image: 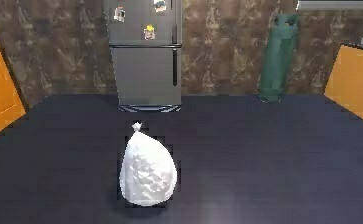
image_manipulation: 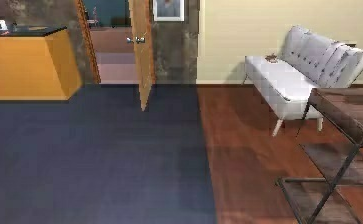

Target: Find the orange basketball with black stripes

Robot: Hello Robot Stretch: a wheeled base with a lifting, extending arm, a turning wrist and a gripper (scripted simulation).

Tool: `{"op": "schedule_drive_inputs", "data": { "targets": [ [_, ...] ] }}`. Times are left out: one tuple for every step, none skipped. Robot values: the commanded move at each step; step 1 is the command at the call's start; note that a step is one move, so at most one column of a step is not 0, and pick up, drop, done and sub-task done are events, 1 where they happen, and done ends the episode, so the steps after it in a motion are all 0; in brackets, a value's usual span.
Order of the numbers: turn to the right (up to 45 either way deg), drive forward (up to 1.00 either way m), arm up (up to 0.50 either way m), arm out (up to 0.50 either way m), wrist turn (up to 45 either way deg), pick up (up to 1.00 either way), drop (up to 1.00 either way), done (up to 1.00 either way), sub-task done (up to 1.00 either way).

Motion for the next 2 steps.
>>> {"op": "schedule_drive_inputs", "data": {
  "targets": [
    [45.0,0.0,0.0,0.0,0.0,0.0,0.0,0.0,0.0],
    [21.0,0.0,0.0,0.0,0.0,0.0,0.0,0.0,0.0]
  ]
}}
